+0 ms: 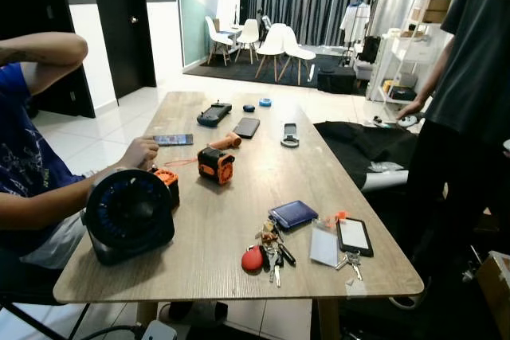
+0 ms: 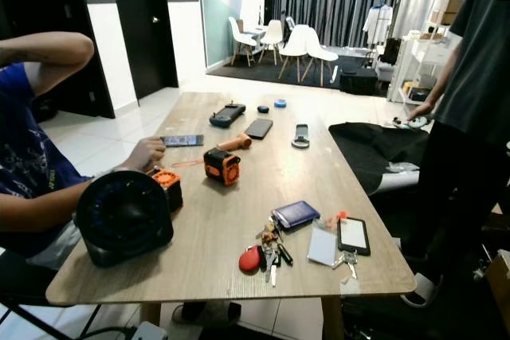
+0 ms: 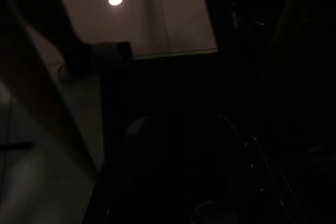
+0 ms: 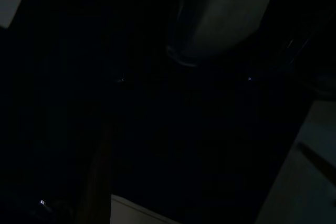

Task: Hang keys on a hook

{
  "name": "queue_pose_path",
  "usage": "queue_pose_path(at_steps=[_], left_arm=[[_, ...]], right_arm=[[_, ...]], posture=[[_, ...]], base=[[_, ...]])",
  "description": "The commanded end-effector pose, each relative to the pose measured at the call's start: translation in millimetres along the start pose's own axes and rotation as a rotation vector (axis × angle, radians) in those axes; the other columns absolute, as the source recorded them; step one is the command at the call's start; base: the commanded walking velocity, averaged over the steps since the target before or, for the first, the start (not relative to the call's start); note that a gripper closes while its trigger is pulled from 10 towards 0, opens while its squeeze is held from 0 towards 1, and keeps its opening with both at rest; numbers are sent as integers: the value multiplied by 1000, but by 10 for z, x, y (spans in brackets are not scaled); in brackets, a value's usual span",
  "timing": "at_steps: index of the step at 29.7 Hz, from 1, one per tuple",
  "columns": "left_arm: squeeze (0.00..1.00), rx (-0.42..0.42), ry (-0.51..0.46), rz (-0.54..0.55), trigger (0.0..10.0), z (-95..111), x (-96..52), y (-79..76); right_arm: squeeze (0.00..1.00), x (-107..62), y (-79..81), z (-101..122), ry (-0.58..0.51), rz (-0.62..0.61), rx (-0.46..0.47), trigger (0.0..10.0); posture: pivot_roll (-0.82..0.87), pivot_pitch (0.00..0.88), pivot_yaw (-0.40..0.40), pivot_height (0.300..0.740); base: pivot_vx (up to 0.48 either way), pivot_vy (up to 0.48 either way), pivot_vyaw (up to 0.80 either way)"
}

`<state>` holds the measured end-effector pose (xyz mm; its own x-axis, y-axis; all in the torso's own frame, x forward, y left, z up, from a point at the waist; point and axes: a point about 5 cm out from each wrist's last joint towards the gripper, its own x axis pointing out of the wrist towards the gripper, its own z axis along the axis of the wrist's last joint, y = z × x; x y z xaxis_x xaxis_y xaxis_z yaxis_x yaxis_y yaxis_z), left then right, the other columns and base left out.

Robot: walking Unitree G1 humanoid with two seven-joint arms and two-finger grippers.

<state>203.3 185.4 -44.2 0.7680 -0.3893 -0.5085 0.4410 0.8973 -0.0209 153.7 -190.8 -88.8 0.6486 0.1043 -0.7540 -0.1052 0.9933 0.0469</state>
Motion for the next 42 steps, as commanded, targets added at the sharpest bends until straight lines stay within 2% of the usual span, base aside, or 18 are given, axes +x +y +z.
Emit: queue_pose_path(at_steps=[1,2,5,9,10,11,14,21,24,26,30,31,33,34,35,36,40,42], left_arm=[[0,33,-10,-18,10000,15,-28,28],[0,44,-24,-51,10000,9,-51,-5],[0,63,-51,-104,10000,23,-84,-48],[0,78,-68,-139,10000,38,-111,-66],[0,92,-80,-161,10000,46,-141,-69],[0,92,-80,-161,10000,46,-141,-69],[0,113,-106,-198,10000,76,-209,-64],[0,152,-172,-240,10000,205,-339,-41],[0,175,-197,-270,10000,281,-388,-44],[0,180,-202,-277,10000,299,-398,-48],[0,205,-234,-303,10000,413,-454,-52],[0,217,-247,-319,10000,476,-492,-45],[0,222,-253,-326,10000,506,-510,-36],[0,226,-266,-338,10000,580,-549,-23],[0,226,-266,-338,10000,580,-549,-23],[0,225,-282,-350,10000,656,-580,-19],[0,225,-299,-364,10000,737,-609,-27],[0,225,-326,-377,10000,842,-632,-47]], right_arm=[[0,-22,-83,2,-12,-40,13,10000],[0,-58,-208,3,-35,-120,43,10000],[0,-118,-408,50,-92,-234,86,10000],[0,-162,-532,86,-131,-297,103,10000],[0,-211,-649,119,-167,-351,117,10000],[0,-211,-649,119,-167,-351,117,10000],[0,-295,-815,188,-240,-405,127,10000],[0,-386,-921,284,-353,-412,122,10000],[0,-423,-925,331,-408,-399,93,10000],[0,-432,-925,340,-422,-398,91,10000],[0,-501,-960,431,-515,-415,94,10000],[0,-547,-978,521,-582,-419,87,10000],[0,-571,-986,577,-618,-422,91,10000],[0,-624,-1010,705,-692,-427,97,10000],[0,-624,-1010,705,-692,-427,97,10000],[0,-675,-1036,840,-758,-434,105,10000],[0,-723,-1057,975,-818,-438,113,10000],[0,-758,-1068,1124,-873,-435,119,10000]], posture=[[81,0,-21,740],[79,0,-18,740],[78,0,-17,740],[77,0,-17,740],[74,0,-15,740],[74,0,-15,740],[72,0,-13,740],[71,0,-11,740],[72,0,-12,740],[72,0,-12,740],[67,0,-6,740],[66,1,-5,740],[64,5,-4,740],[64,7,-2,740],[64,7,-2,740],[64,9,0,740],[65,9,0,740],[65,11,-2,740]], base=[[0,0,0],[0,0,0],[0,0,0],[0,0,0],[0,0,0],[0,0,0],[0,0,0],[0,0,0],[0,0,0],[0,0,0],[0,0,0],[0,0,0],[0,0,0],[0,0,0],[0,0,0],[0,0,0],[0,0,0],[0,0,0]])
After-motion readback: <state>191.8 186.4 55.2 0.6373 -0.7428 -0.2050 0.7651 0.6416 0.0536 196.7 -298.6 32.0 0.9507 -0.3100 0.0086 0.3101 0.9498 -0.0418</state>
